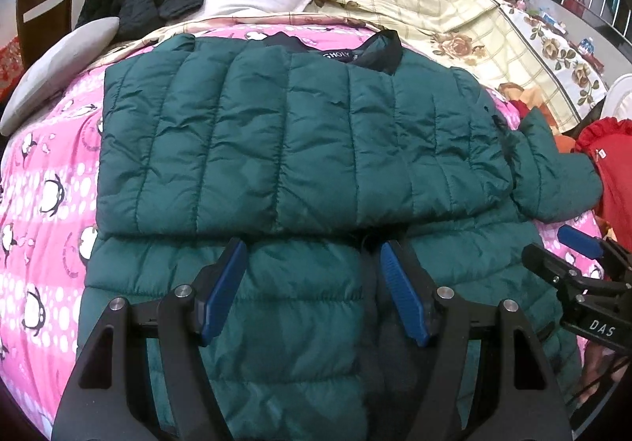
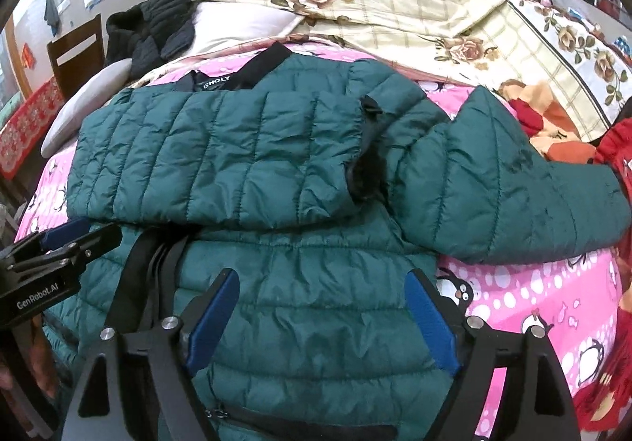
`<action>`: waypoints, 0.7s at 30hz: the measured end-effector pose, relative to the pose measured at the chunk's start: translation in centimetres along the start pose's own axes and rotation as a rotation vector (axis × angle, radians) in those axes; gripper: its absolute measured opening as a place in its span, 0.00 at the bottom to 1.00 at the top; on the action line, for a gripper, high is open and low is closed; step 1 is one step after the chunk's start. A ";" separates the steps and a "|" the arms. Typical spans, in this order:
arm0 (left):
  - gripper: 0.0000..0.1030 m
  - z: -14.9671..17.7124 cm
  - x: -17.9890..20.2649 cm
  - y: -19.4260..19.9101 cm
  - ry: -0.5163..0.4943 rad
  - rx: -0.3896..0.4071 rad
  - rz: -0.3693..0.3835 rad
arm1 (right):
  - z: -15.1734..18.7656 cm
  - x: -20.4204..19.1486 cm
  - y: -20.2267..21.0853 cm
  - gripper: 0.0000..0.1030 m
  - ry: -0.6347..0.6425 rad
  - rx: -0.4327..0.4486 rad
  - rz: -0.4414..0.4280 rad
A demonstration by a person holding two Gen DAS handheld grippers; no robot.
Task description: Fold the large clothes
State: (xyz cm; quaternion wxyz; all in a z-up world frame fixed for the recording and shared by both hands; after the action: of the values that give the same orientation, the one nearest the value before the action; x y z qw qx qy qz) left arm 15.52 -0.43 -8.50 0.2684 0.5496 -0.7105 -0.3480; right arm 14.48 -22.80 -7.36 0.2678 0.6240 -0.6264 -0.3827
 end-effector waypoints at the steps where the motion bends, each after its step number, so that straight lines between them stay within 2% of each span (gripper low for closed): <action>1: 0.69 0.1 0.0 0.0 -0.001 -0.002 -0.014 | 0.0 0.1 0.0 0.81 -0.002 0.002 -0.004; 3: 0.69 0.2 -0.1 -0.1 0.001 0.000 -0.042 | 0.1 0.2 0.1 0.81 -0.009 0.006 -0.009; 11: 0.69 1.0 -1.2 1.9 0.045 0.036 -0.062 | -0.3 2.5 1.3 0.81 -0.050 0.036 -0.019; 15: 0.69 1.4 -1.5 3.3 0.064 0.059 -0.067 | -1.2 6.6 2.1 0.81 -0.105 0.059 0.030; 18: 0.69 1.9 -1.6 3.8 0.082 0.059 -0.050 | -2.2 11.4 2.4 0.81 -0.189 0.078 0.078; 21: 0.69 2.1 -1.2 3.8 0.059 0.053 -0.068 | -3.6 17.2 2.3 0.81 -0.296 0.099 0.149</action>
State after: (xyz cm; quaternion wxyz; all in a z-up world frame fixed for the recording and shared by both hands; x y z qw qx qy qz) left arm 11.95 1.73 -6.75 0.2628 0.5904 -0.6922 -0.3214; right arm 14.70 -40.45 -5.88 0.1690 0.5252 -0.7217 -0.4180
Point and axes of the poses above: each gripper's, at about its wrist camera, not at the fingertips, and y roughly against the way its jaws point, x to its right, z to its underside, the point moved 3 cm from there along -y, roughly the way its jaws point, and after that the axes turned 12 degrees about -y, right-handed, at the moved point
